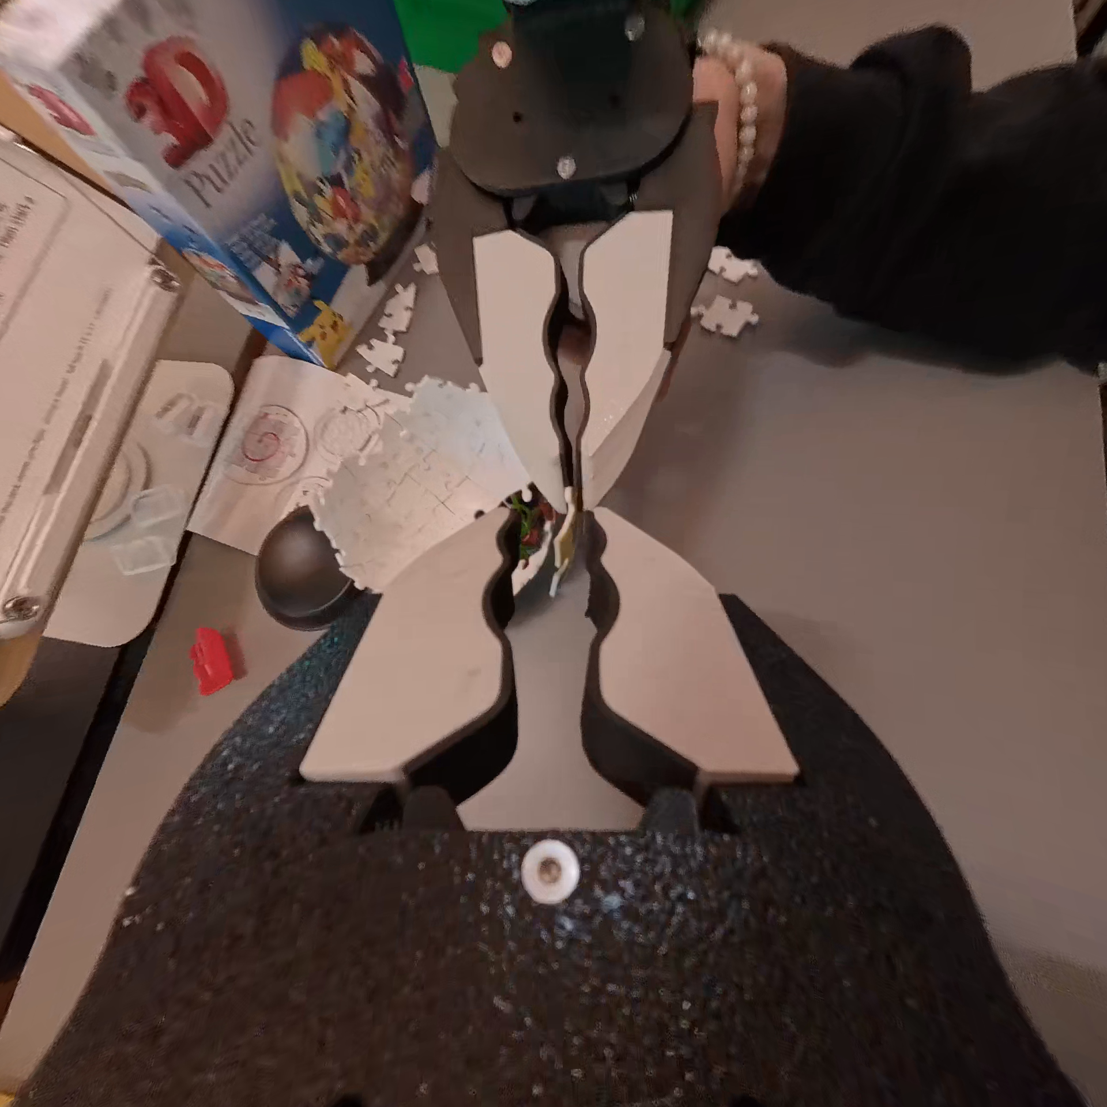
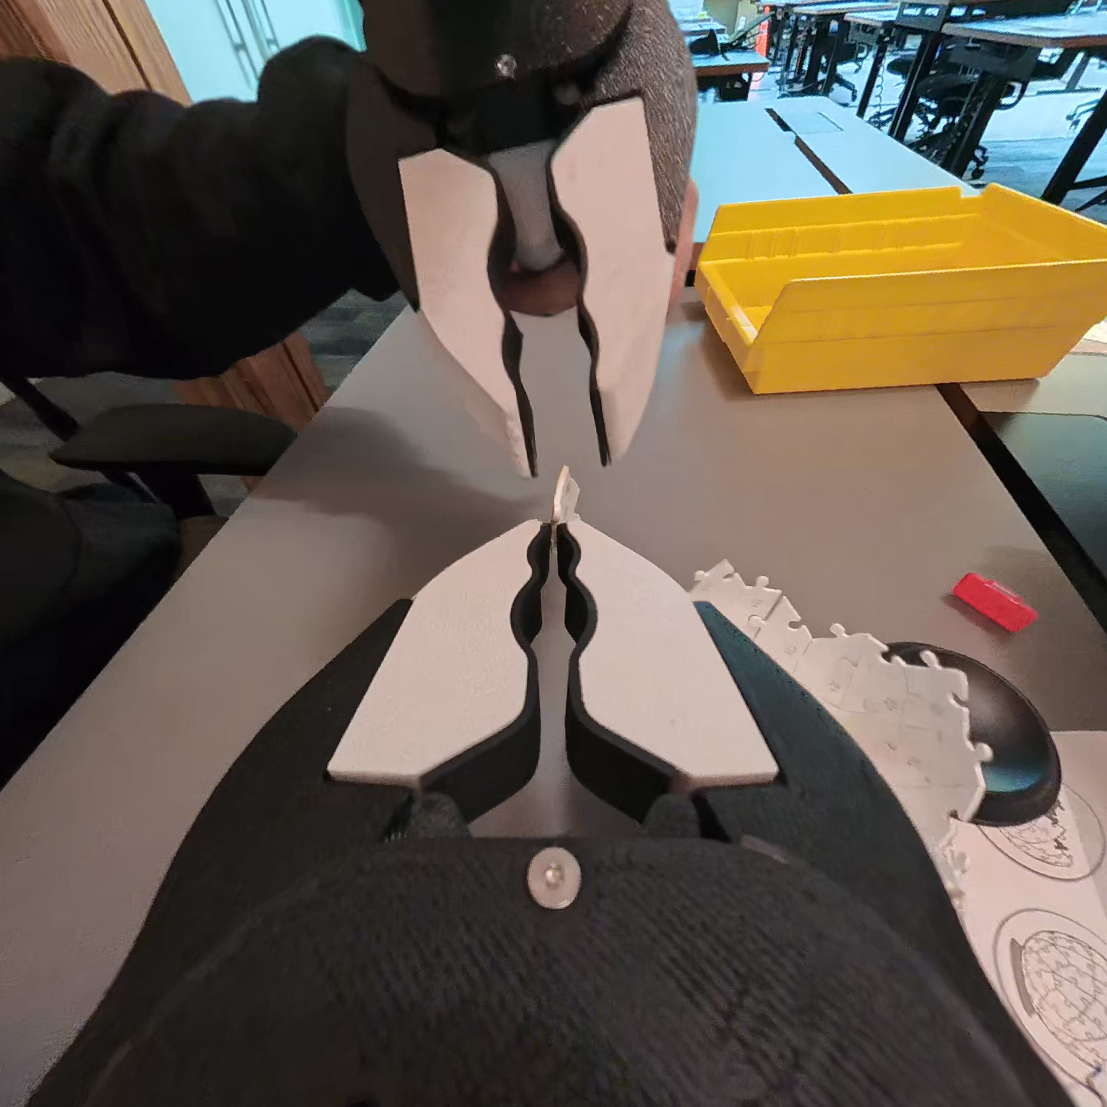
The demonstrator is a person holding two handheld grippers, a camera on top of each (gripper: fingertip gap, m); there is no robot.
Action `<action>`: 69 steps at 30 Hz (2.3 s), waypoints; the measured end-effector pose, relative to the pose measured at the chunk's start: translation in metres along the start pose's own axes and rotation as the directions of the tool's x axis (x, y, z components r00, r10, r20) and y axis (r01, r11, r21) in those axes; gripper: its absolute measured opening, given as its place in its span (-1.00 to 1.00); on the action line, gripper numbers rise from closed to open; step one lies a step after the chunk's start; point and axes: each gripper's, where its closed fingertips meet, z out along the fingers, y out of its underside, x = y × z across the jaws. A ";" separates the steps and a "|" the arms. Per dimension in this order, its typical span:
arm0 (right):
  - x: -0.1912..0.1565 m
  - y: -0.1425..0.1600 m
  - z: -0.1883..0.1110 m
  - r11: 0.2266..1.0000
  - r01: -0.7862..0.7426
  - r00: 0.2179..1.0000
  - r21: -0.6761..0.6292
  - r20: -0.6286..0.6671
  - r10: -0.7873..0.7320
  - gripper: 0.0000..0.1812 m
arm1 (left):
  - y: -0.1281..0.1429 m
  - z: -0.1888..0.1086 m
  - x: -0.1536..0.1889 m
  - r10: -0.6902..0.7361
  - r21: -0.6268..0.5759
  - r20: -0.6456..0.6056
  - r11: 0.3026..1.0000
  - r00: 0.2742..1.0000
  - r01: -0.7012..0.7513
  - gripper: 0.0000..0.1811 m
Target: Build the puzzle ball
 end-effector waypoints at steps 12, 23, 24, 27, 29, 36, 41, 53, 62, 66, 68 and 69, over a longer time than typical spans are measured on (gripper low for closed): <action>0.002 0.006 0.000 1.000 -0.012 1.000 -0.007 -0.004 0.012 -0.96 | 0.017 0.013 0.008 -0.055 -0.082 -0.148 0.996 0.987 0.043 -0.98; 0.030 0.052 0.006 0.969 0.006 0.982 -0.249 -0.183 -0.053 -0.53 | 0.052 0.010 -0.003 -0.443 0.446 -0.334 0.704 0.832 0.554 -0.98; 0.032 0.057 0.008 0.963 0.004 0.980 -0.271 -0.192 -0.058 -0.53 | 0.054 0.010 -0.004 -0.441 0.477 -0.344 0.678 0.829 0.559 -0.98; 0.042 0.059 0.004 0.945 0.035 0.959 -0.325 -0.254 -0.123 -0.56 | 0.058 0.017 -0.002 -0.429 0.511 -0.368 0.648 0.825 0.565 -0.98; 0.044 0.061 0.001 0.935 0.035 0.953 -0.353 -0.270 -0.138 -0.57 | 0.058 0.022 -0.001 -0.414 0.515 -0.380 0.649 0.828 0.560 -0.98; 0.038 0.067 -0.001 0.948 -0.005 0.976 -0.319 -0.208 -0.065 -0.70 | 0.039 0.038 0.004 -0.347 0.530 -0.418 0.657 0.840 0.536 -0.98; 0.036 0.064 -0.003 0.962 -0.062 0.983 -0.265 -0.184 0.013 -0.84 | 0.032 0.046 0.011 -0.341 0.528 -0.429 0.657 0.837 0.538 -0.98; 0.042 0.059 -0.003 0.978 -0.141 0.977 -0.155 -0.179 0.112 -0.84 | 0.035 0.046 0.004 -0.409 0.539 -0.398 0.620 0.821 0.570 -0.98; 0.038 0.064 -0.001 0.973 -0.126 0.981 -0.191 -0.168 0.094 -0.75 | 0.045 0.046 -0.001 -0.463 0.519 -0.337 0.635 0.820 0.572 -0.98; 0.037 0.066 -0.001 0.973 -0.102 0.985 -0.206 -0.160 0.069 -0.74 | 0.051 0.051 -0.002 -0.470 0.485 -0.282 0.682 0.837 0.547 -0.98; 0.035 0.067 -0.002 0.973 -0.096 0.986 -0.208 -0.153 0.065 -0.74 | 0.052 0.054 -0.001 -0.467 0.470 -0.271 0.699 0.842 0.539 -0.98; 0.035 0.067 -0.003 0.974 -0.090 0.987 -0.207 -0.151 0.059 -0.73 | 0.052 0.055 -0.001 -0.461 0.463 -0.262 0.711 0.848 0.529 -0.98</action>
